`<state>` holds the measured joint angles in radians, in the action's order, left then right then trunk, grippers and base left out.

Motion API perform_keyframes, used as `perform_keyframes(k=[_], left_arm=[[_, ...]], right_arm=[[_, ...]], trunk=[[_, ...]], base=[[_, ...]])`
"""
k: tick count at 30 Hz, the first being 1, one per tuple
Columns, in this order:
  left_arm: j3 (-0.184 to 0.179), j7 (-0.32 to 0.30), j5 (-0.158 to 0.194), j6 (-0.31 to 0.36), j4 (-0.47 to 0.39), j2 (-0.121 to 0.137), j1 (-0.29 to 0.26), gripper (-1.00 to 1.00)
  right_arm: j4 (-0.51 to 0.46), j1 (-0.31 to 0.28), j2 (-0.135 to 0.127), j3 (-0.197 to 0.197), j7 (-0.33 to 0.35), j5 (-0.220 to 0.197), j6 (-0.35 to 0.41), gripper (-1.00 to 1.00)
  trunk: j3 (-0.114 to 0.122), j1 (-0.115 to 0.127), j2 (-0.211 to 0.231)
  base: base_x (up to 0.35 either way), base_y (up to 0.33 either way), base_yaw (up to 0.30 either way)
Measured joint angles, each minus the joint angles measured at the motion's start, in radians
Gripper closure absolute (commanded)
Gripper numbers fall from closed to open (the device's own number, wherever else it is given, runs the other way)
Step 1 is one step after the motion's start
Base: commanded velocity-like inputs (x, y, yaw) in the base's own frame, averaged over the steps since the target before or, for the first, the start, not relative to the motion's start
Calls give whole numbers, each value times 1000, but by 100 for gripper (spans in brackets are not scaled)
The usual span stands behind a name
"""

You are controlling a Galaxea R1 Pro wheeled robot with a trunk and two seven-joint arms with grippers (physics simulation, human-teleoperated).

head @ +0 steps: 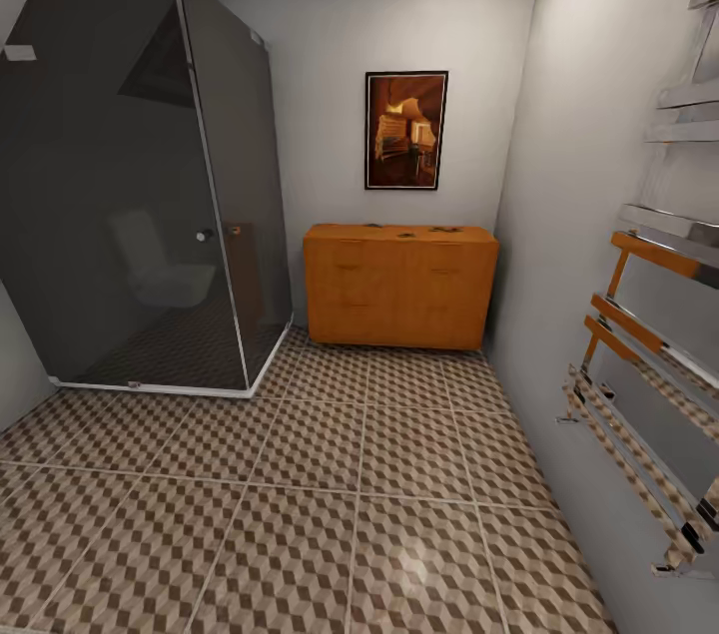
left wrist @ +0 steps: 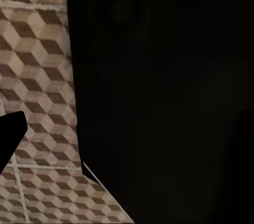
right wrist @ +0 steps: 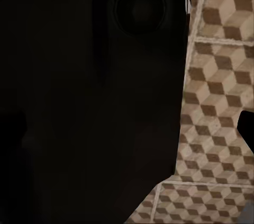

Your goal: Take the four mousetraps from the cabinet in the bathroom and place them on the bathroom floor. Make sure all four end up on the same floor surface, and ensure that at least two of them are either under or directly next to the same bathroom sink.

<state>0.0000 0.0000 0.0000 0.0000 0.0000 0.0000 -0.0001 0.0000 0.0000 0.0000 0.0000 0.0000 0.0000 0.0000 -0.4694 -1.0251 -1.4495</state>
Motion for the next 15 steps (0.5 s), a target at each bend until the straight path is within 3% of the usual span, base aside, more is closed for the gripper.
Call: perform_keyframes(k=[7,11,15], left_arm=[[1,-1,-1,-1,1,3,8,-100],[1,0,-1,-1,1,8,7,-100],[1,-1,-1,-1,1,10,7,-100]], right_arm=[[-6,-7,12,1,-2,1,6,-100],[-30,-16,33,4,-2,0,-11,-100],[-48,-17,34,3,-2,0,-31,-100]], trunk=[[0,0,0],[0,0,0],[0,0,0]], base=[[0,0,0],[0,0,0],[0,0,0]])
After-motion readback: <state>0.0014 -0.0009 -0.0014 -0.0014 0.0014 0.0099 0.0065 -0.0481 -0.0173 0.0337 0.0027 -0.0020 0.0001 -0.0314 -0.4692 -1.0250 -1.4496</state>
